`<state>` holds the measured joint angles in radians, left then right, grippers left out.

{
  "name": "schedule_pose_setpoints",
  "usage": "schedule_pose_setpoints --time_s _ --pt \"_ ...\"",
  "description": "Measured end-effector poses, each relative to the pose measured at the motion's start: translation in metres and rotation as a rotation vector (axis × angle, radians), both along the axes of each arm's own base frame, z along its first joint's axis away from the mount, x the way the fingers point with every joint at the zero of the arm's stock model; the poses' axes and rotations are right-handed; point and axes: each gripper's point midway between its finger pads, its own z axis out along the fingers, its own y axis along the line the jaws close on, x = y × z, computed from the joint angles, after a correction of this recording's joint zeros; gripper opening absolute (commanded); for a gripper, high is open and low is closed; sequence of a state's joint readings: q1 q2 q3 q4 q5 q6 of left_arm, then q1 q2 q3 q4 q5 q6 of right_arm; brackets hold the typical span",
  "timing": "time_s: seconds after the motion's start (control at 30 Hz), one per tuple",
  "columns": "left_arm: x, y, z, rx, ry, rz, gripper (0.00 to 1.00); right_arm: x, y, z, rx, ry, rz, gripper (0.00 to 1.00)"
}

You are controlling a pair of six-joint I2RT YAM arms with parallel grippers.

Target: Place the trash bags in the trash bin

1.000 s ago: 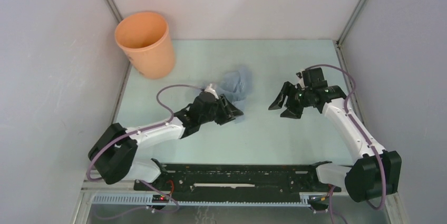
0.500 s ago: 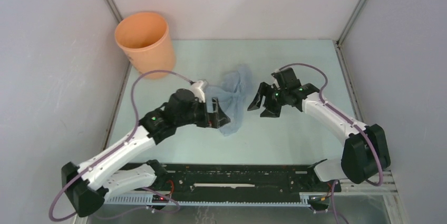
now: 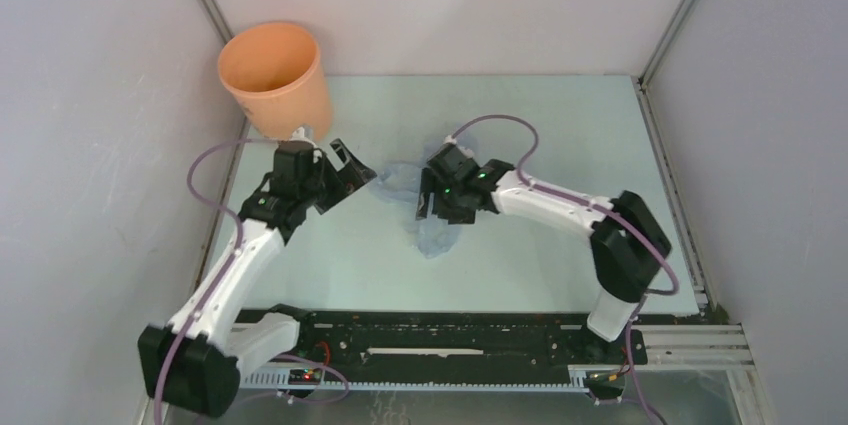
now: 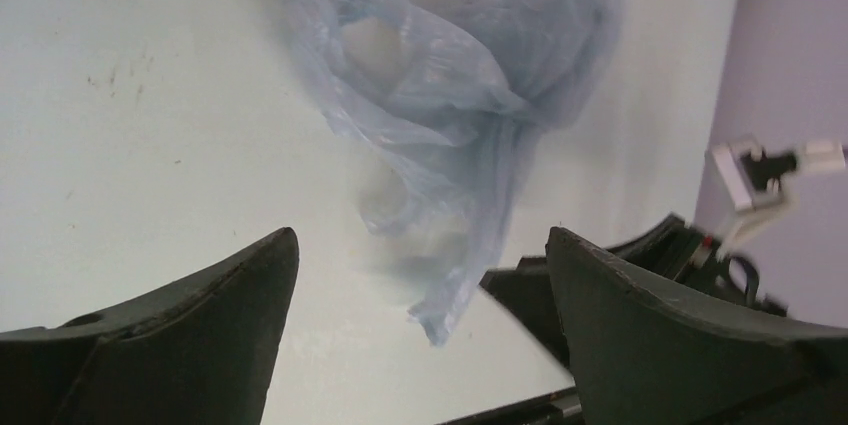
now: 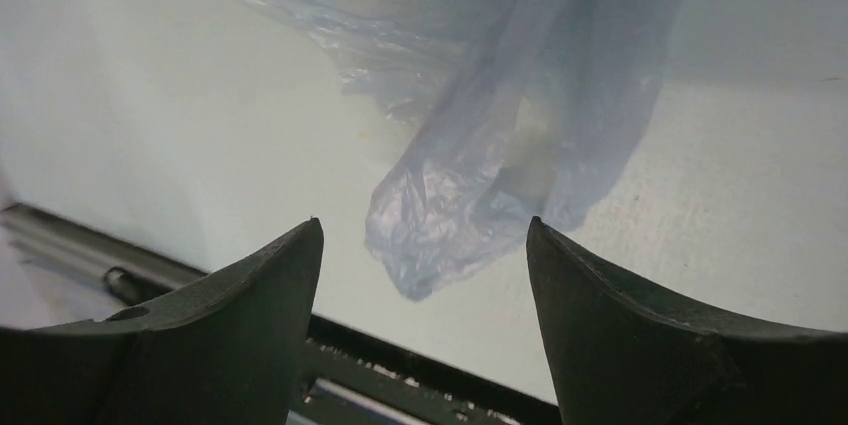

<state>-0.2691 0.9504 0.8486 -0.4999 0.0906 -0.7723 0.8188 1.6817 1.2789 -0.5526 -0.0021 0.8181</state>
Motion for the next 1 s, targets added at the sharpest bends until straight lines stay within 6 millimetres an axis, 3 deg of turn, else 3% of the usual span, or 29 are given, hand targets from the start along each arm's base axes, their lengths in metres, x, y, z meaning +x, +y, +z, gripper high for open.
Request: schedule_pose_setpoints --time_s 0.17,0.33,0.43,0.47,0.5,0.53,0.57,0.67,0.8,0.9,1.0 --pt "0.026 -0.001 -0.049 -0.004 0.148 0.004 0.97 -0.007 0.019 -0.041 -0.171 0.001 -0.001 0.84" --pt "0.033 -0.005 -0.083 0.022 0.235 -0.033 0.93 -0.017 0.020 -0.061 -0.277 -0.033 0.012 0.83" --pt "0.038 -0.004 -0.096 0.049 0.258 -0.050 0.92 -0.015 0.014 -0.066 -0.344 -0.064 -0.003 0.77" --pt "0.039 -0.003 -0.099 0.055 0.263 -0.055 0.92 -0.011 0.013 -0.068 -0.360 -0.078 -0.012 0.69" --pt "0.041 -0.003 -0.101 0.061 0.267 -0.059 0.91 -0.008 0.011 -0.069 -0.376 -0.090 -0.021 0.45" --pt "0.043 -0.004 -0.103 0.065 0.269 -0.063 0.90 -0.005 0.008 -0.072 -0.392 -0.098 -0.025 0.16" --pt "0.045 -0.004 -0.104 0.066 0.270 -0.066 0.89 -0.003 0.006 -0.074 -0.409 -0.104 -0.019 0.02" --pt "0.050 -0.005 -0.108 0.064 0.268 -0.079 0.86 0.002 -0.002 -0.077 -0.429 -0.100 -0.012 0.00" --pt "0.055 -0.012 -0.106 0.039 0.243 -0.119 0.85 0.002 -0.009 -0.055 -0.344 -0.086 0.057 0.00" --pt "0.059 -0.023 -0.101 -0.004 0.210 -0.179 0.85 0.004 -0.024 -0.016 -0.210 -0.081 0.093 0.00" --pt "0.061 -0.034 -0.101 -0.048 0.194 -0.229 0.76 0.019 -0.032 0.027 -0.049 -0.117 0.109 0.00"
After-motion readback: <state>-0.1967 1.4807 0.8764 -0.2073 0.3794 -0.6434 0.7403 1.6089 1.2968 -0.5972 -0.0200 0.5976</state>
